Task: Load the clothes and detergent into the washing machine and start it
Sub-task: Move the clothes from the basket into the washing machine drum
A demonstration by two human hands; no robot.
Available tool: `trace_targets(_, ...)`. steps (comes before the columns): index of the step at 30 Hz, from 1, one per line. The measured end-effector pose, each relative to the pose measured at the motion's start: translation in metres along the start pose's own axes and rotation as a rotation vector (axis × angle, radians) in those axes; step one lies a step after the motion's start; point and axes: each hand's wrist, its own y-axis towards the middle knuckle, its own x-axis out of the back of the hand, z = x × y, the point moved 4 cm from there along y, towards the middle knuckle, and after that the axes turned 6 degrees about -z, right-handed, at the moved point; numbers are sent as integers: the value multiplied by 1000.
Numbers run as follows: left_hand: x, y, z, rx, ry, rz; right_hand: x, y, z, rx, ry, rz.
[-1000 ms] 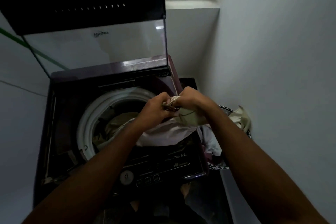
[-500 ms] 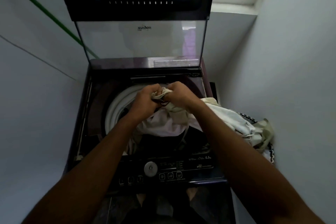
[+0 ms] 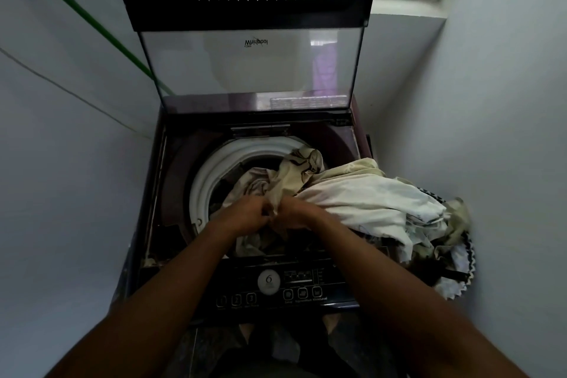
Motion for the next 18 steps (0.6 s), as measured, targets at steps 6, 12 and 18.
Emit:
trace_targets(6,11,14,-33,-71,-30,-206,34,-10,2,91,-29,-77)
trace_targets(12,14,23,-55,-104,-132,-255,63,-12,-16,117,-45,-280)
trace_targets(18,15,31,-108,-256,-248,-382,104,-41,-54,126,-15,-601)
